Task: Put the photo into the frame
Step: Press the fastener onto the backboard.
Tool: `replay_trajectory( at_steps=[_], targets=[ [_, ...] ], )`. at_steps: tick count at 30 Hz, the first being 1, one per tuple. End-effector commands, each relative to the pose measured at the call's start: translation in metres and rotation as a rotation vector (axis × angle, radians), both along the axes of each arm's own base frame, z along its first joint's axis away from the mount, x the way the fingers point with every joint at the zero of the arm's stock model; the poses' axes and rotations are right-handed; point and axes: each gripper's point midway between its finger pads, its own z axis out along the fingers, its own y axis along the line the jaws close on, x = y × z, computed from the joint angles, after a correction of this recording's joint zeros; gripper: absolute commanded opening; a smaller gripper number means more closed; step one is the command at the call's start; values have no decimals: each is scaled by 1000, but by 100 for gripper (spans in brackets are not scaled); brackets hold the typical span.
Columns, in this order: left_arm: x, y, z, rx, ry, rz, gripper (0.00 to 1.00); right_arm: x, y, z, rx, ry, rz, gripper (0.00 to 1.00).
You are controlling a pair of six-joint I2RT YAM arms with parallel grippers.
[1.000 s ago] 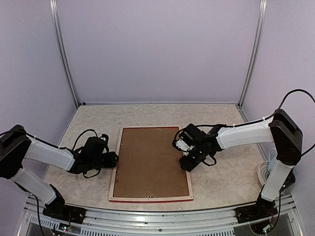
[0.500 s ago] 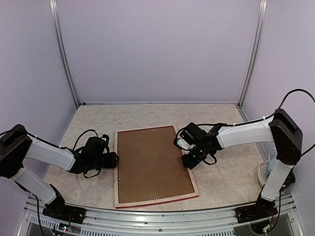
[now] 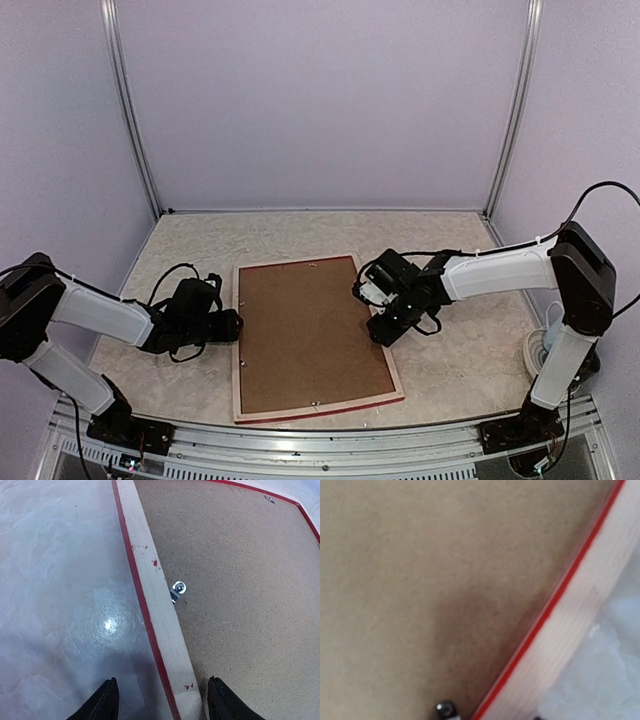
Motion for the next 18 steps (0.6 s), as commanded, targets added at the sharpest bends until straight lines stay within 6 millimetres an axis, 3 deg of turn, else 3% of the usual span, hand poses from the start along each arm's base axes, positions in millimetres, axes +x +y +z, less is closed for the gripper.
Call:
replay_trajectory(
  at_steps=[1,8,14,18],
  targets=[
    [3,6,9,7,-33,18,63,3,1,27,53,-37,0,54],
    [3,9,23,-19,-80,29,78,7,-4,37,145,-53,-59,77],
    [2,8,35,-57,-116,25,98,10,-13,42,239,-68,-122,93],
    [1,4,36,-121,-112,2,99,7,-18,45,350,-46,-159,99]
  ],
)
